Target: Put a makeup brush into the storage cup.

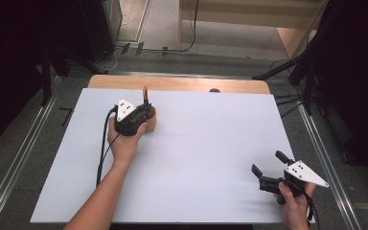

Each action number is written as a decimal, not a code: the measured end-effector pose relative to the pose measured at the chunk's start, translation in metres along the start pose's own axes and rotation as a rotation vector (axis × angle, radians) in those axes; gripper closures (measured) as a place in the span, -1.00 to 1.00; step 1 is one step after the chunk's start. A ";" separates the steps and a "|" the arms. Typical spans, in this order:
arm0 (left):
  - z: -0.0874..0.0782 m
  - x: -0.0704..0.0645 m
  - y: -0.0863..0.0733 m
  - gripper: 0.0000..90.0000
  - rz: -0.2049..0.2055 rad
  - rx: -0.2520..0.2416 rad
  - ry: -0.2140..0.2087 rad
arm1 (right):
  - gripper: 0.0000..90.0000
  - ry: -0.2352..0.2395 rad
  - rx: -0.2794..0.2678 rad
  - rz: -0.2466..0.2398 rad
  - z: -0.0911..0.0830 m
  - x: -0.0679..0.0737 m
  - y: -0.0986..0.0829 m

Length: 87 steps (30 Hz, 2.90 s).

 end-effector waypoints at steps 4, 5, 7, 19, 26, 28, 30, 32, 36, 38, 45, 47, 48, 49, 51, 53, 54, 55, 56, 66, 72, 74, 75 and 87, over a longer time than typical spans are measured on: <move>0.002 -0.001 -0.004 0.88 0.009 0.008 0.004 | -1.00 0.000 0.002 -0.004 0.000 0.000 0.000; 0.002 -0.001 -0.005 0.88 0.009 0.013 0.004 | -1.00 0.000 0.002 -0.004 0.000 0.000 0.000; 0.003 -0.001 -0.008 0.88 0.012 0.021 0.004 | -1.00 0.000 0.002 -0.004 0.000 0.001 0.000; -0.005 -0.007 -0.012 0.40 0.002 0.036 0.011 | -1.00 0.000 0.000 0.000 0.000 0.000 0.000; -0.020 -0.014 0.001 -0.30 -0.001 -0.011 -0.041 | -1.00 0.002 0.002 -0.002 0.000 0.001 0.000; -0.023 -0.016 0.003 -0.41 0.009 -0.009 -0.052 | -1.00 0.003 0.002 -0.001 0.000 0.001 0.000; -0.025 -0.017 0.002 -0.55 0.008 -0.002 -0.056 | -1.00 0.002 0.002 -0.003 0.000 0.001 0.000; -0.028 -0.016 0.001 -0.68 -0.002 0.005 -0.065 | -1.00 0.003 0.003 -0.003 0.000 0.001 0.000; -0.034 -0.012 -0.003 -0.82 -0.018 0.012 -0.071 | -1.00 0.003 0.003 -0.004 0.000 0.000 0.000; -0.037 -0.009 -0.006 -0.89 -0.029 0.018 -0.074 | -1.00 0.001 0.004 -0.003 0.000 0.000 0.000; -0.050 -0.009 -0.013 -1.00 -0.037 0.024 -0.108 | -1.00 -0.001 0.005 -0.003 0.000 0.000 -0.001; -0.055 -0.008 -0.015 -1.00 -0.032 0.034 -0.107 | -1.00 -0.001 0.005 -0.004 0.000 0.000 -0.001; -0.057 -0.008 -0.016 -1.00 -0.037 0.036 -0.113 | -1.00 -0.001 0.005 -0.004 0.000 0.000 -0.001; -0.060 -0.008 -0.017 -1.00 -0.043 0.037 -0.119 | -1.00 0.000 0.005 -0.003 0.000 0.000 -0.001; -0.064 -0.008 -0.021 -1.00 -0.044 0.045 -0.111 | -1.00 -0.001 0.005 -0.005 0.000 0.000 -0.001; -0.070 -0.008 -0.024 -1.00 -0.048 0.043 -0.115 | -1.00 -0.001 0.005 -0.004 0.000 0.000 -0.001; -0.072 -0.007 -0.025 -1.00 -0.053 0.040 -0.115 | -1.00 -0.002 0.005 -0.005 0.000 0.000 -0.001; -0.074 -0.007 -0.026 -1.00 -0.054 0.041 -0.116 | -1.00 -0.001 0.006 -0.004 0.000 0.000 -0.001; -0.076 -0.006 -0.028 -1.00 -0.057 0.043 -0.115 | -1.00 -0.001 0.006 -0.003 0.001 0.000 -0.001; -0.093 -0.009 -0.036 -1.00 -0.064 0.041 -0.125 | -1.00 -0.002 0.008 -0.002 0.001 0.000 -0.002; -0.102 -0.011 -0.047 -1.00 -0.062 0.062 -0.122 | -1.00 -0.007 0.008 -0.008 0.000 0.000 -0.001; -0.107 -0.009 -0.049 -1.00 -0.076 0.063 -0.124 | -1.00 -0.008 0.008 -0.011 0.000 0.000 -0.002; -0.109 -0.009 -0.049 -1.00 -0.089 0.056 -0.128 | -1.00 -0.009 0.007 -0.013 0.000 0.000 -0.001; -0.135 -0.002 -0.058 -1.00 -0.090 0.057 -0.109 | -1.00 -0.011 0.004 -0.018 -0.001 0.000 -0.001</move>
Point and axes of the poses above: each handheld gripper's, and its own axes: z roughly forward along the jaws, y roughly out of its top, x roughly to its left, the point moved 9 cm from there along z, roughly forward along the jaws, and after that the axes turned 6 degrees about -y, right-handed, at the moved point
